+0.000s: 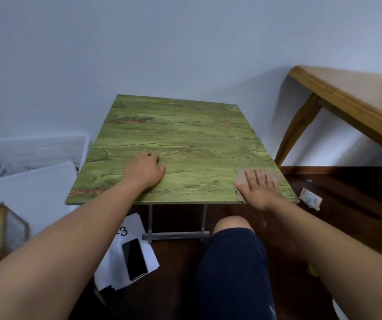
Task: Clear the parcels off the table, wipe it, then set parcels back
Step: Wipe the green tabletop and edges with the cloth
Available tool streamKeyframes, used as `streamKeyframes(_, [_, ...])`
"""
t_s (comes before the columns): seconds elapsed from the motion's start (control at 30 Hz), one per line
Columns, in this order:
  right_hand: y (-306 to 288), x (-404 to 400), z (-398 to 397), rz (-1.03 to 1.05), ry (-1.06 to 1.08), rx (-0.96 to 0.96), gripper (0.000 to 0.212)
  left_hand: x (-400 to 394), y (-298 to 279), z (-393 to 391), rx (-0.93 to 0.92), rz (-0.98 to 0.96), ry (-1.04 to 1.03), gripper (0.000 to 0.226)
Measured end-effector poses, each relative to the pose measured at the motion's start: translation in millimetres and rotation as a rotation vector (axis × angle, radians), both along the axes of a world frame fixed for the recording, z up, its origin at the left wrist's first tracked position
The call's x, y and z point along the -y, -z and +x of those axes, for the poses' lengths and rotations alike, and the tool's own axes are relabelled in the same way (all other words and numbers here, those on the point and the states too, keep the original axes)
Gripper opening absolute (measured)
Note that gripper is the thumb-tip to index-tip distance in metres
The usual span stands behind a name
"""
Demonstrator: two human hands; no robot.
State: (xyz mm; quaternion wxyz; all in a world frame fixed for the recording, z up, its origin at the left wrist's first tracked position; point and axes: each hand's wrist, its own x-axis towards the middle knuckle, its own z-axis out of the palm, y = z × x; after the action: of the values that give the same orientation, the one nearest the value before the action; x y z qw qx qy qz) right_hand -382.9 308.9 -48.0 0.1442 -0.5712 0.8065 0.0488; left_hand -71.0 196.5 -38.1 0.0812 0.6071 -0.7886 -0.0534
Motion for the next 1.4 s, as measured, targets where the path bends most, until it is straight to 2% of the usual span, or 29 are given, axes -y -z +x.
streamKeyframes(0.13, [0,9,41,-0.016,-0.093,0.010,0.075,0,3,46,0.010,-0.017,-0.084,0.053])
streamKeyframes(0.37, [-5,29,132,-0.016,-0.284,0.028,0.077,-16,8,123,-0.105,0.051,-0.394,0.052])
streamKeyframes(0.57, [-6,41,207,-0.008,-0.430,0.027,0.078,-30,4,149,-0.668,0.228,-0.512,0.048])
streamKeyframes(0.67, [-7,44,240,-0.009,-0.477,0.032,0.079,-41,5,150,-1.026,0.359,-0.485,0.042])
streamKeyframes(0.83, [-8,48,283,0.006,-0.532,0.071,0.079,-50,1,150,-1.450,0.500,-0.534,0.051])
streamKeyframes(1.03, [-3,62,324,-0.017,-0.640,0.076,0.079,-44,3,162,-1.663,0.657,-0.502,0.061])
streamKeyframes(1.13, [-1,68,339,-0.032,-0.708,0.083,0.079,-41,9,172,-1.832,0.715,-0.483,0.072])
streamKeyframes(1.2, [2,72,345,-0.042,-0.742,0.086,0.081,-37,12,182,-1.923,0.717,-0.545,0.077])
streamKeyframes(1.33, [6,76,351,-0.052,-0.802,0.074,0.078,-31,21,200,-1.880,0.596,-0.771,0.062])
streamKeyframes(1.4, [8,76,355,-0.074,-0.848,0.062,0.075,-34,24,208,-1.862,0.550,-0.809,0.056])
